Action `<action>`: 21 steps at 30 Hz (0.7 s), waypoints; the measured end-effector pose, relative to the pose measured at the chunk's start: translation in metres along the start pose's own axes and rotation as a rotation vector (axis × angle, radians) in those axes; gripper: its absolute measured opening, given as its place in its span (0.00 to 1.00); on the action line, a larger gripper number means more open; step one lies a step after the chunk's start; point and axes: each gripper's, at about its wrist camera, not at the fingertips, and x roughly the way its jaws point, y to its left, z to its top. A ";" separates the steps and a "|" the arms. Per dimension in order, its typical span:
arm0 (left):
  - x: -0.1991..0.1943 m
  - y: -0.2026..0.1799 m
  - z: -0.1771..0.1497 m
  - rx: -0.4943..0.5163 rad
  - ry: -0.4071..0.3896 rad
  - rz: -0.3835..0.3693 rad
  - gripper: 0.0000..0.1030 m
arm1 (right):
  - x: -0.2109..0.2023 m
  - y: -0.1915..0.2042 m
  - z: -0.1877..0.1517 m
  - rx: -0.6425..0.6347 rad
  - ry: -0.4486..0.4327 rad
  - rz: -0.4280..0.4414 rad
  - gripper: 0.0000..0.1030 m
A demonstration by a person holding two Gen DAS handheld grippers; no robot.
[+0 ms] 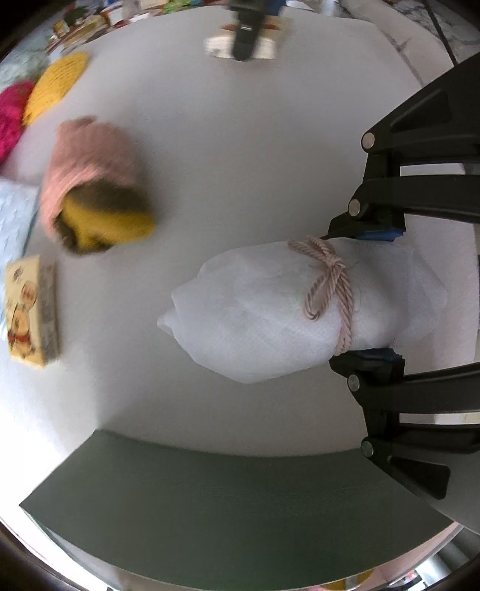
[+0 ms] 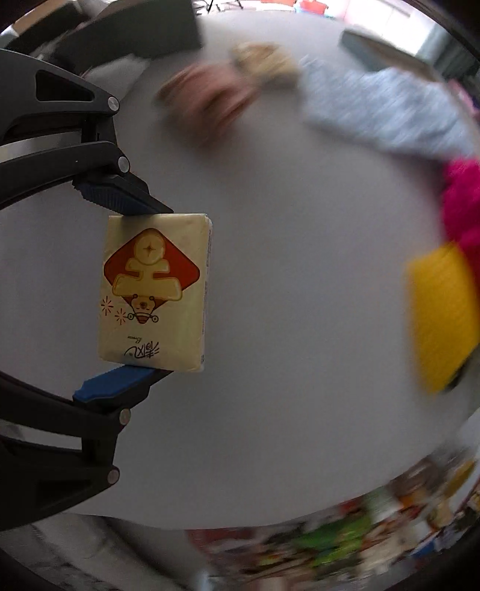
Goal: Organize soft objects
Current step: 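Lift the gauze bundle and yellow packet and turn toward the white box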
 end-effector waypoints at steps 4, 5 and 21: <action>0.002 -0.017 -0.013 0.032 0.011 0.004 0.41 | 0.012 -0.020 -0.032 0.011 0.035 -0.014 0.74; 0.002 -0.019 -0.015 0.036 0.012 0.005 0.41 | 0.014 -0.023 -0.037 0.008 0.039 -0.016 0.74; 0.010 -0.023 -0.010 -0.007 0.007 -0.040 0.72 | 0.038 -0.048 -0.029 0.012 0.064 -0.022 0.81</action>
